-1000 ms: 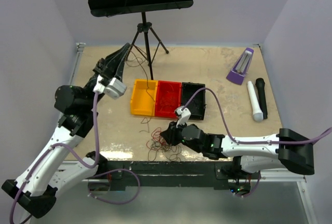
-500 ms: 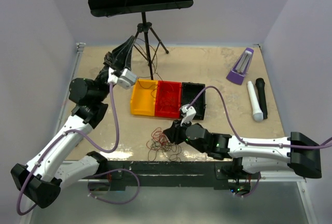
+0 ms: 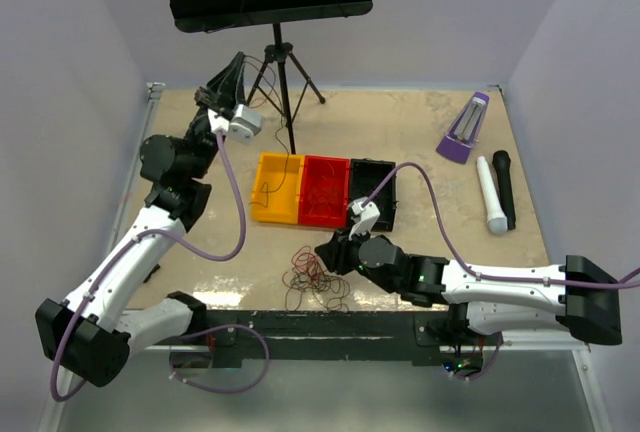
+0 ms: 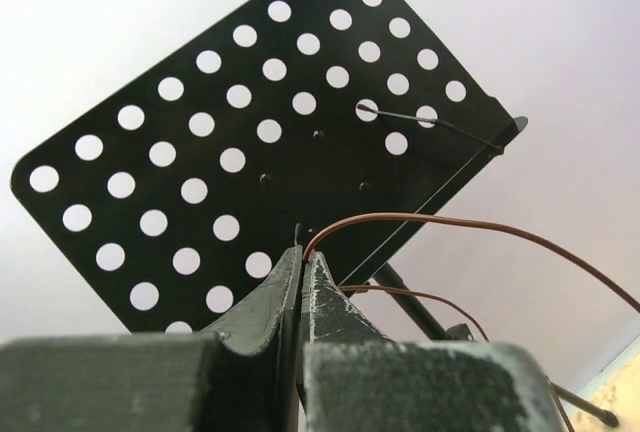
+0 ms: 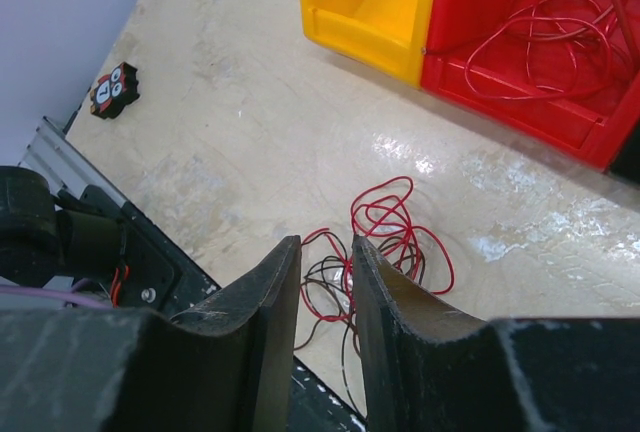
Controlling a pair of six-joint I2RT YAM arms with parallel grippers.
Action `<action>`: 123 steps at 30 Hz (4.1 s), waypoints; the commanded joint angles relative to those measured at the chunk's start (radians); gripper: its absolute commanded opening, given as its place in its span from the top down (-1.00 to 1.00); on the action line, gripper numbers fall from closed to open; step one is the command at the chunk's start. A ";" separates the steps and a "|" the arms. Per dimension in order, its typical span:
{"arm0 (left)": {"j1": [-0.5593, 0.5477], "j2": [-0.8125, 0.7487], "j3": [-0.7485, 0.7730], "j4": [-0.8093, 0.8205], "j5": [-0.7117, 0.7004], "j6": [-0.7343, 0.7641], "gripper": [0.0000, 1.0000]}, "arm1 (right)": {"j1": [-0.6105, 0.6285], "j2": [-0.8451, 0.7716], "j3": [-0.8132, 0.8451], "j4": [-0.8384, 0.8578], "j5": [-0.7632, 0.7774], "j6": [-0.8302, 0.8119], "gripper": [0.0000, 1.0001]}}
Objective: Untangle the cables
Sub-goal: Place the cable in the bin.
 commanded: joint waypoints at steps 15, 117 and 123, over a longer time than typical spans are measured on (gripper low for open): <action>0.006 0.022 -0.173 0.095 0.086 0.040 1.00 | 0.003 -0.040 0.018 0.013 0.024 0.015 0.41; 0.485 0.206 -0.051 -0.908 0.721 -0.248 -0.68 | -0.465 0.940 1.031 -0.013 -0.341 -0.477 -0.04; 0.544 0.195 0.012 -0.917 0.760 -0.328 -0.78 | -0.465 0.971 1.006 0.021 -0.378 -0.430 0.26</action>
